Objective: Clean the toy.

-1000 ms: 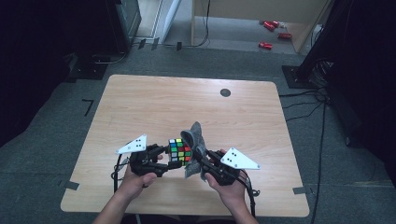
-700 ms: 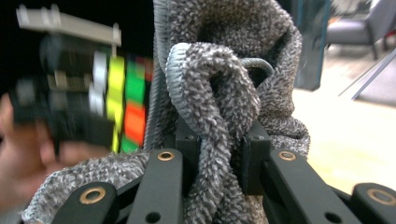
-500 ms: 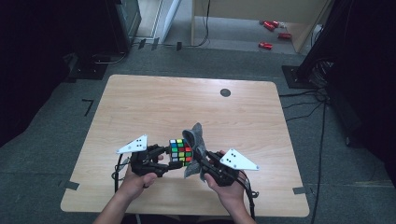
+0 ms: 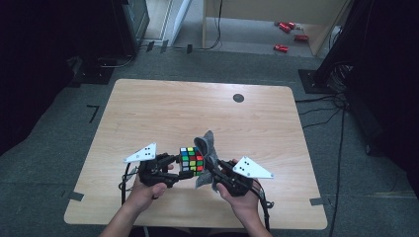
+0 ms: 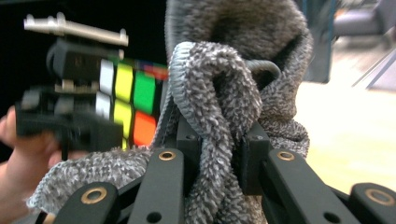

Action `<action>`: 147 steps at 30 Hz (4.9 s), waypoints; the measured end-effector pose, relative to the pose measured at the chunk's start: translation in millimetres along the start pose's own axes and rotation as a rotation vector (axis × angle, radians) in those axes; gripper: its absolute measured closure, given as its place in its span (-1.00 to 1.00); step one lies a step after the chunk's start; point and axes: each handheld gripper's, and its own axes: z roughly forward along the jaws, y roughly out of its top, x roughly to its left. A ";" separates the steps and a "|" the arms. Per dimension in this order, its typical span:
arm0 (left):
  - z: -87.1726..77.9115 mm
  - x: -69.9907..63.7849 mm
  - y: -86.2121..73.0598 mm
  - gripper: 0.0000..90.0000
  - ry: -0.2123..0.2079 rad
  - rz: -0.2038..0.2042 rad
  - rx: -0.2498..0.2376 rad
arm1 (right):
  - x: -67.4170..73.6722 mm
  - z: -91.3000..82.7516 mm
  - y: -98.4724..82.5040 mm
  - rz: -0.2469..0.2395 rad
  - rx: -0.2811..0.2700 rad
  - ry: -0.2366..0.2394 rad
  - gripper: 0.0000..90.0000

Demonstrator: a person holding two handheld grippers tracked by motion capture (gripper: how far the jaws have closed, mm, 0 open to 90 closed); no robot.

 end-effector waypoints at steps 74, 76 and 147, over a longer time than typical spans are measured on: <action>5.6 4.1 -11.9 -0.23 0.242 -0.181 -0.262 | -29.8 10.5 -15.9 0.014 0.212 -0.220 0.66; 4.4 5.8 -11.8 -0.23 0.246 -0.177 -0.257 | -42.2 4.1 -15.0 -0.024 0.222 -0.302 0.65; 6.6 49.1 5.8 -0.23 -0.088 -0.240 0.356 | -8.3 33.4 -52.2 -0.704 0.006 0.000 -0.43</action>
